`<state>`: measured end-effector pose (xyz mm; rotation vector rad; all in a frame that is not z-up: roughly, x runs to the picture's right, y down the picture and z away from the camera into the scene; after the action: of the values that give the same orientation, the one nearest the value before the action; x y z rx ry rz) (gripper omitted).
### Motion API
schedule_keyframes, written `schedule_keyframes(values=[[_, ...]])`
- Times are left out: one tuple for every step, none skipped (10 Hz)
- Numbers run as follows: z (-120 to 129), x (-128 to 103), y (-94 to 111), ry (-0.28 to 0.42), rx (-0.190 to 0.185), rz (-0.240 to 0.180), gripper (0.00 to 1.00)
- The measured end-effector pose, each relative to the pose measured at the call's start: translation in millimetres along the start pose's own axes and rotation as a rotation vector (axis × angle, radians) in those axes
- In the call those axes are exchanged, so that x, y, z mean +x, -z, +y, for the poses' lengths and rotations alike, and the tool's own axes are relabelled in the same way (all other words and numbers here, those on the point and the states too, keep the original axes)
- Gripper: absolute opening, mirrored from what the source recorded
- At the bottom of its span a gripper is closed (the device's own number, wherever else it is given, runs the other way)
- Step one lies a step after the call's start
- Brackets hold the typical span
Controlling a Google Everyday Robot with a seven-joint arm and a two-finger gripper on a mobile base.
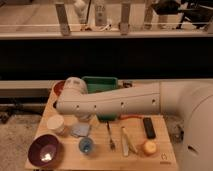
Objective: Stack bowls on top of each other
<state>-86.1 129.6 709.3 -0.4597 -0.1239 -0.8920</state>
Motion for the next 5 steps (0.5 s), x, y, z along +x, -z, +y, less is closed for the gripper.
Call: schedule_keyframes(values=[[-3.6,-3.6,0.1,0.011,0.005,0.0,0.8],[-5.6,-5.5,0.4,0.018,0.008,-0.001,0.8],[-7.3,-6.8,0.7,0.025,0.012,-0.001,0.8],[-9.1,-6.9,1.0,0.033,0.017,-0.002,0.8],[-11.8,-9.4,0.8,0.044,0.021,-0.002,0.8]])
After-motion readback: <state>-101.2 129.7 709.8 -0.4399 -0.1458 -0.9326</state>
